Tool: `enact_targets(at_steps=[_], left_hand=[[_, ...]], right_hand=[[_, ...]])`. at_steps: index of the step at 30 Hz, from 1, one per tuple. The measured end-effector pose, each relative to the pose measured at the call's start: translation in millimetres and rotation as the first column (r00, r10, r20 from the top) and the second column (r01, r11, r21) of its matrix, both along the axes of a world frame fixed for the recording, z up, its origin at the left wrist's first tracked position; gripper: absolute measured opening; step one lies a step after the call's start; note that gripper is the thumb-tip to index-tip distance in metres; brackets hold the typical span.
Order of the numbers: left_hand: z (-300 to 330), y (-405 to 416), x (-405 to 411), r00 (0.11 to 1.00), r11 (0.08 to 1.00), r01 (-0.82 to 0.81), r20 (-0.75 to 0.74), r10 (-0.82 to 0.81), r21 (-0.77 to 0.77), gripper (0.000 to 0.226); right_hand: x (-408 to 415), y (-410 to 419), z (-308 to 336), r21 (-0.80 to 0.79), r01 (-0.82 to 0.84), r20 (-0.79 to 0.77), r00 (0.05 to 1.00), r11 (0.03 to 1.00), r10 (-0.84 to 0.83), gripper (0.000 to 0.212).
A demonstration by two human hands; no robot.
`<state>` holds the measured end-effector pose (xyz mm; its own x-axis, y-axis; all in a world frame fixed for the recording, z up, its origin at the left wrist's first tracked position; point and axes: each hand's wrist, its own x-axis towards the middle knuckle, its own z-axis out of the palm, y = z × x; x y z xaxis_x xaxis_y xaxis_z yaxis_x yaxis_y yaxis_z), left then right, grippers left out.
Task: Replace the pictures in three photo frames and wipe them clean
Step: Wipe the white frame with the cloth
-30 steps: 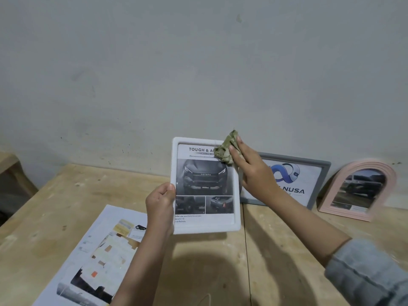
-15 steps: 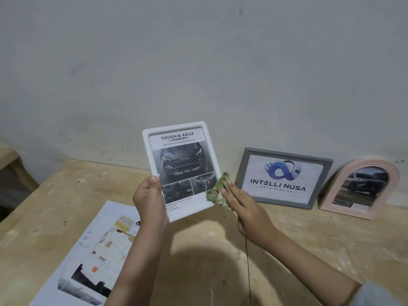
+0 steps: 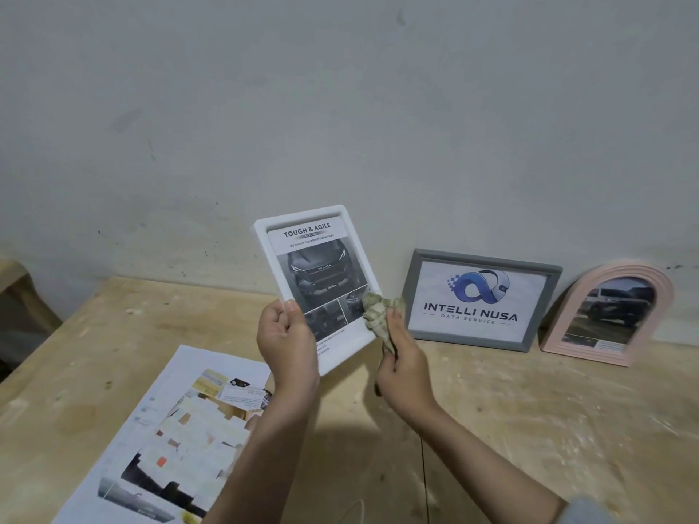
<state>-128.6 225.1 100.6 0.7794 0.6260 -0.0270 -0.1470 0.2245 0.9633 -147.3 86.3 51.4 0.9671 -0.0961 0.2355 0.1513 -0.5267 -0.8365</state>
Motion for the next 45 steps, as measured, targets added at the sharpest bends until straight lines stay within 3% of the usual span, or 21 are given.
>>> enact_targets(at_steps=[5, 8, 12, 16, 18, 21, 23, 25, 27, 31, 34, 39, 45], left_hand=[[-3.4, -2.7, -4.0, 0.999, 0.999, -0.027, -0.021, 0.027, 0.023, 0.023], [-4.7, 2.1, -5.6, 0.997, 0.997, -0.066, -0.031, 0.068, 0.046, 0.018], [-7.2, 9.8, -6.2, 0.993, 0.995, -0.096, -0.059, 0.098, 0.038, 0.012], [-5.3, 15.9, -8.3, 0.991, 0.994, -0.091, -0.102, 0.084, -0.062, 0.010], [-8.3, 19.6, -8.0, 0.991, 0.993, -0.062, -0.124, 0.050, -0.097, 0.011], [-14.0, 27.0, -8.1, 0.988, 0.990, 0.064, -0.130, -0.080, -0.122, 0.021], [-14.8, 29.5, -10.6, 0.971, 0.978, 0.188, -0.134, -0.200, -0.093, 0.028], [-12.7, 27.1, -16.1, 0.937, 0.945, 0.324, -0.128, -0.326, -0.037, 0.029], [-12.1, 22.0, -21.1, 0.892, 0.894, 0.447, -0.090, -0.443, 0.028, 0.023], [-13.4, 19.2, -28.4, 0.824, 0.821, 0.566, -0.053, -0.564, 0.067, 0.021], [-14.4, 29.2, -29.3, 0.799, 0.797, 0.602, -0.041, -0.600, 0.048, 0.029], [-15.6, 39.2, -28.8, 0.789, 0.790, 0.614, -0.047, -0.613, -0.006, 0.020], [-13.7, 36.0, -27.5, 0.715, 0.682, 0.689, 0.078, -0.695, -0.244, 0.043]], right_hand=[[-26.4, 33.2, 2.1, 0.165, -0.076, -0.002, 0.997, 0.983, 0.077, 0.069], [-44.4, 48.7, 10.6, 0.314, -0.124, -0.042, 0.989, 0.941, 0.145, 0.059], [-60.4, 54.3, 30.0, 0.377, -0.150, -0.116, 0.971, 0.914, 0.208, 0.046], [-56.0, 41.0, 42.4, 0.665, -0.163, -0.244, 0.875, 0.729, 0.418, 0.033], [-46.0, 32.0, 53.7, 0.706, -0.102, -0.290, 0.861, 0.701, 0.417, 0.030], [-23.3, 17.9, 76.6, 0.603, -0.116, -0.215, 0.929, 0.789, 0.301, 0.035], [-5.5, 10.9, 96.3, 0.405, -0.166, -0.048, 0.978, 0.899, 0.203, 0.035], [13.2, 7.7, 111.5, 0.157, -0.202, 0.182, 0.968, 0.967, 0.173, 0.035], [32.7, 6.6, 116.7, -0.099, -0.217, 0.351, 0.906, 0.971, 0.238, 0.043], [49.1, 10.4, 104.8, -0.508, -0.194, 0.322, 0.861, 0.839, 0.394, 0.066], [42.3, 17.7, 88.9, -0.597, -0.147, 0.349, 0.838, 0.789, 0.420, 0.072], [18.5, 25.1, 61.4, -0.602, -0.240, 0.348, 0.779, 0.761, 0.521, 0.065], [-0.9, 29.7, 40.4, -0.503, -0.328, 0.344, 0.773, 0.800, 0.533, 0.072]])
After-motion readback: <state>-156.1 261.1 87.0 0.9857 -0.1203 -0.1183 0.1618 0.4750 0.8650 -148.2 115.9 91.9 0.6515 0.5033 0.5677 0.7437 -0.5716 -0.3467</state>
